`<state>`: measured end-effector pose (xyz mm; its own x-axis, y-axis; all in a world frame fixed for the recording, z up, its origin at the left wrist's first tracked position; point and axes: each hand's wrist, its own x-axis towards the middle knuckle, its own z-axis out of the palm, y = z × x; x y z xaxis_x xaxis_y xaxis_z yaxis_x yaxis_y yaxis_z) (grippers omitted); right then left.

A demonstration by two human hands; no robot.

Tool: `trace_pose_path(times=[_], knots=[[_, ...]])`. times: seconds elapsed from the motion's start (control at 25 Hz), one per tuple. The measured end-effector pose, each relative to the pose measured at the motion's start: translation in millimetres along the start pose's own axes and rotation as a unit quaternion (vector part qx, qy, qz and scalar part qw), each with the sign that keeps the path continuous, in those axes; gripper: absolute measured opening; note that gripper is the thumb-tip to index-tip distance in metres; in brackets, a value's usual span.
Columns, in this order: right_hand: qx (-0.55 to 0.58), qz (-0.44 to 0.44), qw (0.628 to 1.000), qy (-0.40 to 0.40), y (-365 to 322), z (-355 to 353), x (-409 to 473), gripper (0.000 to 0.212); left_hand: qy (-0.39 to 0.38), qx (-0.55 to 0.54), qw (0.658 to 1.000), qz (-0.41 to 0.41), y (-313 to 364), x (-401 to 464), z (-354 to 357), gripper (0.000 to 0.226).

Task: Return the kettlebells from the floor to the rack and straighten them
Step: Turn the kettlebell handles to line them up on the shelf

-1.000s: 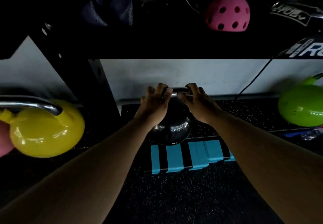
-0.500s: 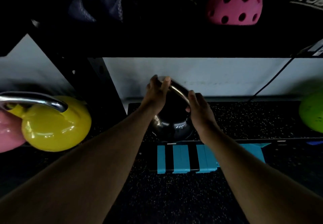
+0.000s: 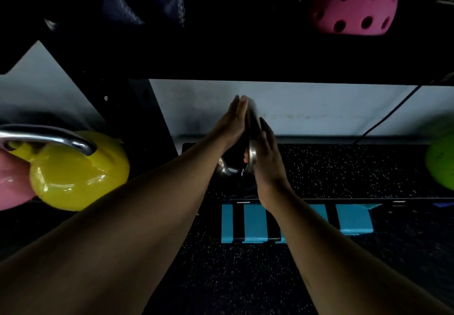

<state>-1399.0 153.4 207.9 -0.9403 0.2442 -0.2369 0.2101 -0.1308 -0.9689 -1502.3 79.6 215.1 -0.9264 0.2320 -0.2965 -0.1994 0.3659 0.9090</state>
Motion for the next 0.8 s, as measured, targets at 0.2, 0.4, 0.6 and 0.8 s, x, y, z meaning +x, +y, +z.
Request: trace_pose_path(times=[0.2,0.4,0.6,0.8], knots=[[0.032,0.007,0.999,-0.002,-3,1,4,0.042,-0.011,0.007,1.000,0.016,-4,2,-1,0.059],[0.039,0.010,0.999,-0.008,3,5,0,0.042,-0.006,0.011,1.000,-0.002,-1,-5,-1,0.059],[0.050,0.016,0.998,-0.021,-4,2,-3,0.044,-0.002,0.018,1.000,-0.014,-4,-8,1,0.062],[0.040,0.011,0.999,-0.020,-1,1,-5,0.044,0.014,0.016,0.999,-0.030,-1,-12,3,0.062]])
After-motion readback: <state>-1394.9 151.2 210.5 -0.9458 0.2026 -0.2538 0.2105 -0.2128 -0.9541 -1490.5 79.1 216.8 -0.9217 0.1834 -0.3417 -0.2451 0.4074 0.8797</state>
